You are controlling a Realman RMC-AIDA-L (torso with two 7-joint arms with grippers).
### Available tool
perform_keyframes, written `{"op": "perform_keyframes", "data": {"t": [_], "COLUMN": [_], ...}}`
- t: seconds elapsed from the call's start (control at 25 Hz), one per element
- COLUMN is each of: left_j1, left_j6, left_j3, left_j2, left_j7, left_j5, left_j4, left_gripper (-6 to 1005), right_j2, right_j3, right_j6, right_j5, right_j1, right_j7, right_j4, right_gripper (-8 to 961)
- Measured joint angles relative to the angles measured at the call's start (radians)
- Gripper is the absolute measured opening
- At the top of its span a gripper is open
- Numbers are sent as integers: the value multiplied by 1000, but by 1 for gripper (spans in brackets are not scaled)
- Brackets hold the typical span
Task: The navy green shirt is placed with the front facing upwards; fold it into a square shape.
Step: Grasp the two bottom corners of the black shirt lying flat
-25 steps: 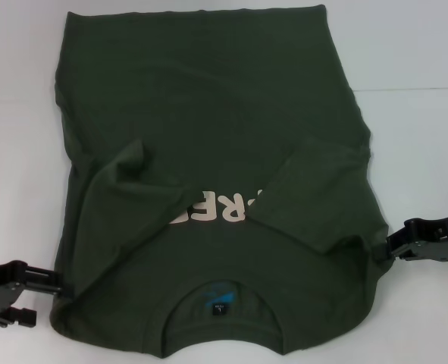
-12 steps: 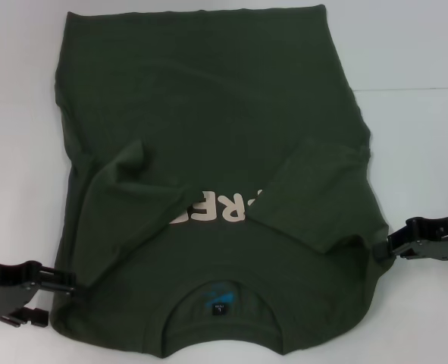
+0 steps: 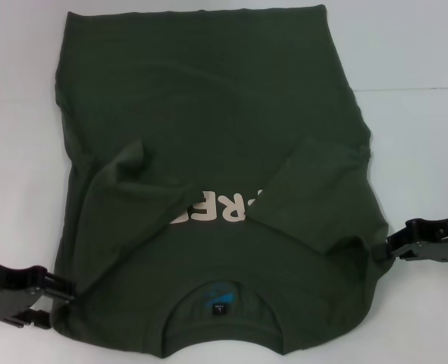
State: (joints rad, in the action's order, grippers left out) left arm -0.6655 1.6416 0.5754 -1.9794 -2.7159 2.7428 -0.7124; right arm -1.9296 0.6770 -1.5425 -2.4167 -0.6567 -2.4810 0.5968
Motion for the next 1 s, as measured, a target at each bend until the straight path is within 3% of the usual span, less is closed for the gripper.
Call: {"op": "perform_keyframes", "data": {"t": [0.28, 0.36, 0.6, 1.0], "left_j1": [-2, -3, -6, -6], "left_j6": [-15, -16, -16, -16], "left_j3": [43, 43, 43, 35], "left_j2": [-5, -5, -4, -4], "left_j7": [1, 2, 7, 53], "left_j5": [9, 8, 3, -4], "left_j4": [-9, -16, -19, -19], "left_gripper": [709, 499, 262, 55], "right_j2": [0, 0, 0, 0], "right_j3": [-6, -6, -11, -29], "right_j6": [-4, -5, -8, -23], "right_j5": [1, 1, 1, 44], "right_j1": [2, 3, 5, 32], "right_j7": [1, 1, 1, 53], "right_j4": [0, 0, 0, 0], "right_gripper": [55, 55, 55, 55]}}
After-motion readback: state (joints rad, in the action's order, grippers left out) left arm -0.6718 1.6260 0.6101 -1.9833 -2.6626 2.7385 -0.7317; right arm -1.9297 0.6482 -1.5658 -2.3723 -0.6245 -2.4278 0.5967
